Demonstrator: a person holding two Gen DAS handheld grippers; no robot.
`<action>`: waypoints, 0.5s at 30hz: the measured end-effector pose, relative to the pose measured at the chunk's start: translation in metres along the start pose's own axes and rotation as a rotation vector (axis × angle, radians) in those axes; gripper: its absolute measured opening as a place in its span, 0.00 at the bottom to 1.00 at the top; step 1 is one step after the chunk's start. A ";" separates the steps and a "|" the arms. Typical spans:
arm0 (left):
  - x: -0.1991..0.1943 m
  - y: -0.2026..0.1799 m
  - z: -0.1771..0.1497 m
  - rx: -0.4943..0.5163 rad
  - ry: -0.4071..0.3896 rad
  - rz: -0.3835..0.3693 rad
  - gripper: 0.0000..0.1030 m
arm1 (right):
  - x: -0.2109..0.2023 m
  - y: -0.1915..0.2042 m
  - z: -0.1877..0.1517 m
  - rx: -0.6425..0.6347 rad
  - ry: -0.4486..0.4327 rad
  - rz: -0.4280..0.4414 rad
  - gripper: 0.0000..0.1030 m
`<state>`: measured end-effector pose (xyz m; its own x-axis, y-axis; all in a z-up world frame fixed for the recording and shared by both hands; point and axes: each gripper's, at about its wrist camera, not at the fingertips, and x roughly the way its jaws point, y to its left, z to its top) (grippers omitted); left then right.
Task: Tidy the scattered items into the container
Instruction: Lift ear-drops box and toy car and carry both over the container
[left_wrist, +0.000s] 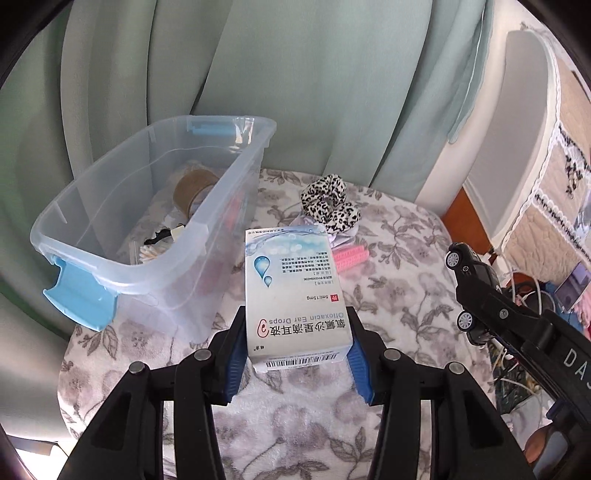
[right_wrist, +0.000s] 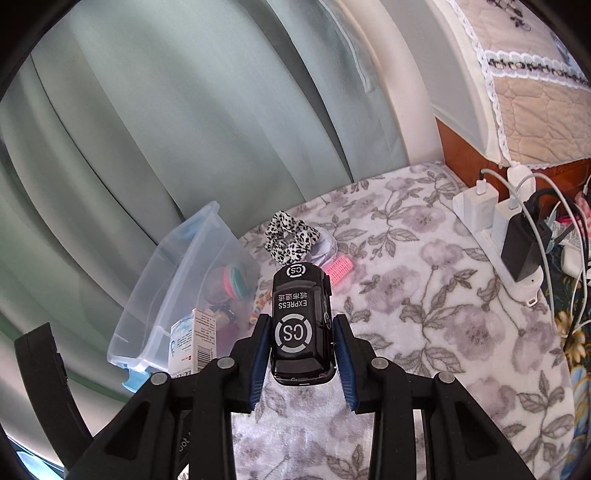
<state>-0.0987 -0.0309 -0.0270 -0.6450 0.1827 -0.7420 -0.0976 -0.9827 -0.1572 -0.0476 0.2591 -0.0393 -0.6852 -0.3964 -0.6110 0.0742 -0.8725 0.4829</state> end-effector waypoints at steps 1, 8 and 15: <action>-0.004 0.002 0.004 -0.012 -0.002 -0.017 0.49 | -0.006 0.003 0.003 -0.002 -0.015 0.007 0.35; -0.048 0.019 0.030 -0.082 -0.091 -0.076 0.49 | -0.051 0.026 0.024 -0.009 -0.142 0.045 0.35; -0.089 0.020 0.058 -0.104 -0.188 -0.148 0.49 | -0.085 0.058 0.045 -0.046 -0.241 0.093 0.35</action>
<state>-0.0877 -0.0681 0.0739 -0.7602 0.3065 -0.5729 -0.1294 -0.9355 -0.3288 -0.0174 0.2551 0.0689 -0.8262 -0.4011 -0.3955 0.1745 -0.8498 0.4973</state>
